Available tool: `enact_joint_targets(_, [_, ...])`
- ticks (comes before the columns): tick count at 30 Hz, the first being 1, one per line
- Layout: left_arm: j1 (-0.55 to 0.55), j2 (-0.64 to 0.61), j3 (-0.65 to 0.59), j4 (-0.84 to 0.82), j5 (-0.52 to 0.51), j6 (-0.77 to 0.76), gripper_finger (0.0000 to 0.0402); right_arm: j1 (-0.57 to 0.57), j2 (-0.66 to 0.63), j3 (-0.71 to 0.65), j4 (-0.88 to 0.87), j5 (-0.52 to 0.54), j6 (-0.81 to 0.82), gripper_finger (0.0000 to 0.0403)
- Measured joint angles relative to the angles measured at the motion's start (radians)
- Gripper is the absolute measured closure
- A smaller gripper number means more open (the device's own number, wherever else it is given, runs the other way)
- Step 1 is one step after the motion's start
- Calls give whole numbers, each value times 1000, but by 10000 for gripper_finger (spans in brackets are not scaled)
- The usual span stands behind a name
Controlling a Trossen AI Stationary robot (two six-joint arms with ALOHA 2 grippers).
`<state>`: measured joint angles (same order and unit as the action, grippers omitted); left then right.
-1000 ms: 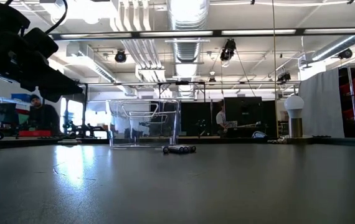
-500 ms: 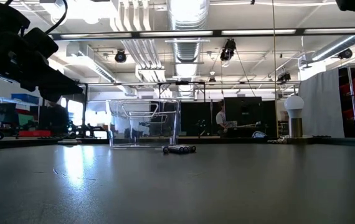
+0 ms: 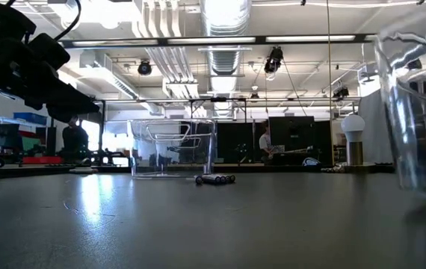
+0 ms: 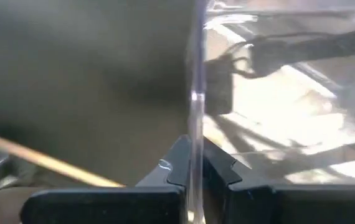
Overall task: Sort batteries
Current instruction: Move the bottom transparent bin beside the top left transparent bin
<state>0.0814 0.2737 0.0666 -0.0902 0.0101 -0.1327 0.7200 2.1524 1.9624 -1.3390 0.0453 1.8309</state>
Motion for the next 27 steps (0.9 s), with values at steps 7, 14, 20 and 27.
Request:
enact_joint_targets(7, [0,0,0,0,0,0,246,-12,-10,243,-234,64,5,390])
enact_joint_targets(14, [0,5,0,11,0,0,246,-84,-140,303,-221,445,-175,390])
enact_joint_targets(20, [0,11,0,7,0,0,246,-210,-224,299,-233,483,-563,390])
enact_joint_targets(27, [0,13,0,8,0,0,246,-378,-248,265,-231,479,-1199,390])
